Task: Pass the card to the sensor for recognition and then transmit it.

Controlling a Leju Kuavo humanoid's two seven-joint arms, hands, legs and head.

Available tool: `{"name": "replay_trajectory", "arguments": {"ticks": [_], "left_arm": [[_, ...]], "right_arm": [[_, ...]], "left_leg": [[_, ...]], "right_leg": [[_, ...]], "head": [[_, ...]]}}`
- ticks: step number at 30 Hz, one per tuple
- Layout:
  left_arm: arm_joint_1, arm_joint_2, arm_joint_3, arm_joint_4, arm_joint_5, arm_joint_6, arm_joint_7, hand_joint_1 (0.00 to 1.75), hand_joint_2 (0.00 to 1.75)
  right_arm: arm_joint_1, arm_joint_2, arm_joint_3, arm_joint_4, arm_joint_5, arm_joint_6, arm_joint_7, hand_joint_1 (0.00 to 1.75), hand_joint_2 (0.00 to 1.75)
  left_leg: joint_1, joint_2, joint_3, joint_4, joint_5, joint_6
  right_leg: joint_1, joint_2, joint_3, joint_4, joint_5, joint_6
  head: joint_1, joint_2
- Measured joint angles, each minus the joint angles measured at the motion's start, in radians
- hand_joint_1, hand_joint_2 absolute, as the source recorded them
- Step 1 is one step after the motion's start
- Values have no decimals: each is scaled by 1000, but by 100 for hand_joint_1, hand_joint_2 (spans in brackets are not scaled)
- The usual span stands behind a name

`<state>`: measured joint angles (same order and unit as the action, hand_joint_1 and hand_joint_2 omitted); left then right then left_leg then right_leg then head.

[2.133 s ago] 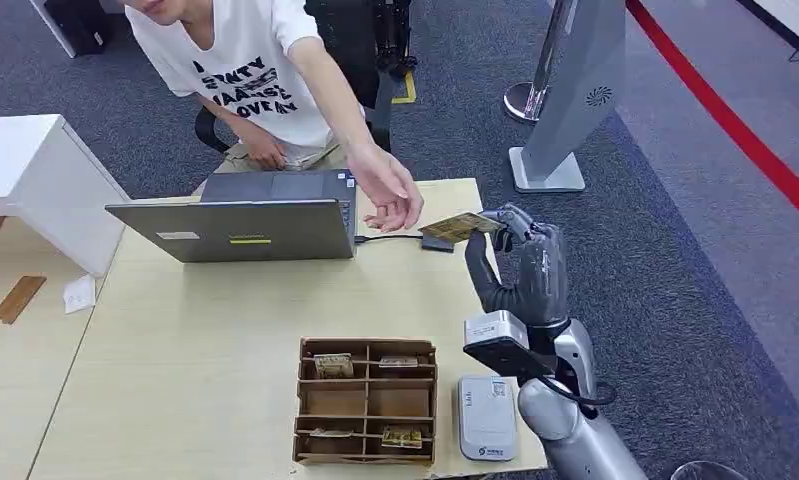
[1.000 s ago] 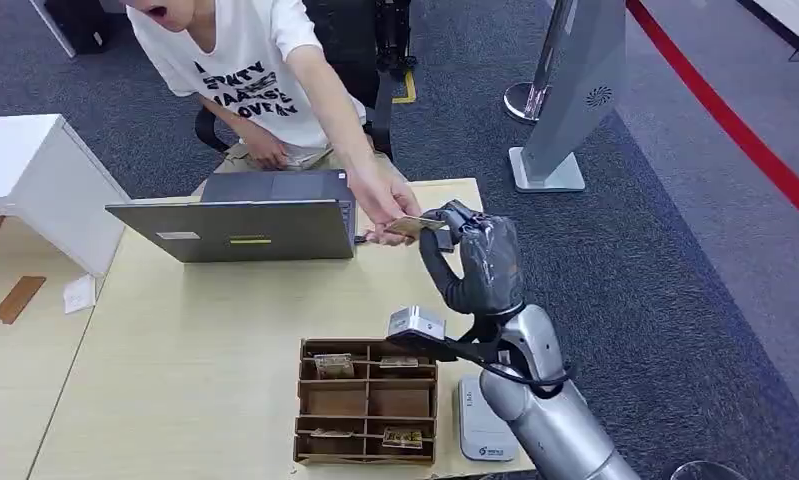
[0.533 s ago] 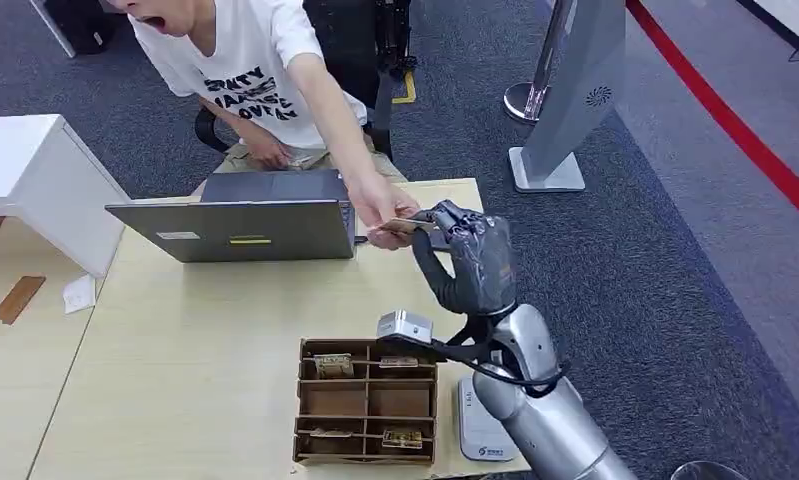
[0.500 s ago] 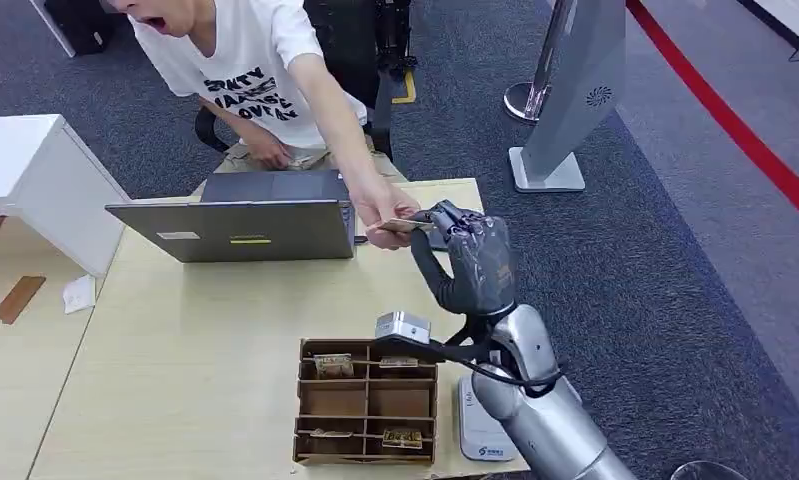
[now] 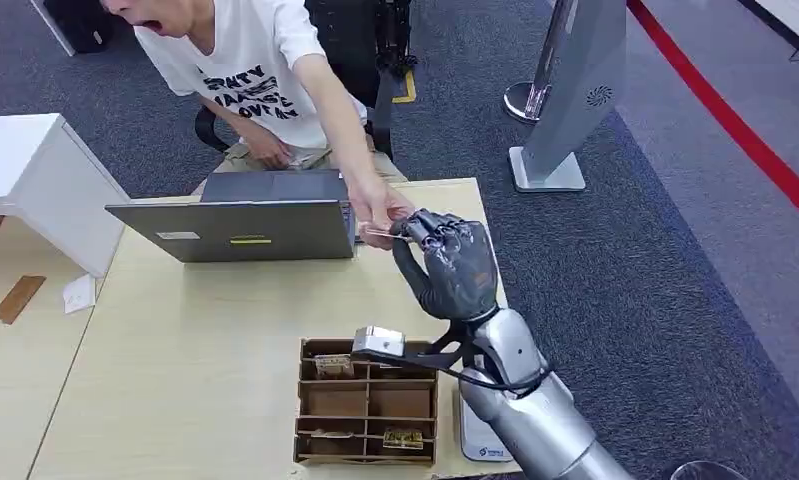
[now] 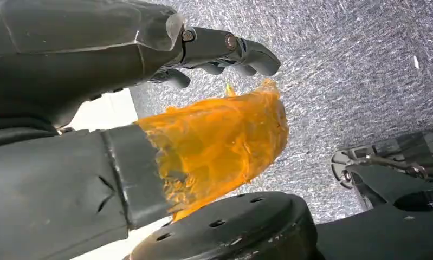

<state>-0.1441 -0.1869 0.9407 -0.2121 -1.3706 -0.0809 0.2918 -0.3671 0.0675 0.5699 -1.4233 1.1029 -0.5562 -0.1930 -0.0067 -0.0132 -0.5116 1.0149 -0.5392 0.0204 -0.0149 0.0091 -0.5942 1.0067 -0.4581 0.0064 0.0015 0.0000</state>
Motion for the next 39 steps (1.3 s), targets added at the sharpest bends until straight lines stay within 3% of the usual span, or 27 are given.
{"name": "replay_trajectory", "arguments": {"ticks": [23, 24, 30, 34, 39], "left_arm": [[0, 0, 0, 0, 3, 0, 2, 0, 0], [0, 0, 0, 0, 3, 0, 2, 0, 0], [0, 0, 0, 0, 7, 2, 2, 0, 0], [1, 0, 0, 0, 16, 3, 2, 0, 0], [10, 1, 0, 0, 47, 11, -2, 0, 0]], "right_arm": [[-11, 0, 27, 49, 14, -8, 22, 0, 175], [-11, 0, 27, 50, 8, -7, 22, 0, 0], [-10, 0, 27, 50, -49, 5, 11, 0, 0], [-2, 0, 21, 32, -165, 53, -19, 0, 0], [49, 13, -17, -50, -485, 257, -53, 0, 0]], "left_leg": [[0, 0, 0, 0, 0, 0], [0, 0, 0, 0, 0, 0], [0, 0, 0, 0, 0, 0], [0, 0, 0, 0, 0, 0], [0, 0, 0, 0, 0, 0]], "right_leg": [[0, 0, 0, 0, 0, 0], [0, 0, 0, 0, 0, 0], [0, 0, 0, 0, 0, 0], [0, 0, 0, 0, 0, 0], [0, 0, 0, 0, 0, 0]], "head": [[0, 0], [0, 0], [0, 0], [0, 0], [0, 0]]}}
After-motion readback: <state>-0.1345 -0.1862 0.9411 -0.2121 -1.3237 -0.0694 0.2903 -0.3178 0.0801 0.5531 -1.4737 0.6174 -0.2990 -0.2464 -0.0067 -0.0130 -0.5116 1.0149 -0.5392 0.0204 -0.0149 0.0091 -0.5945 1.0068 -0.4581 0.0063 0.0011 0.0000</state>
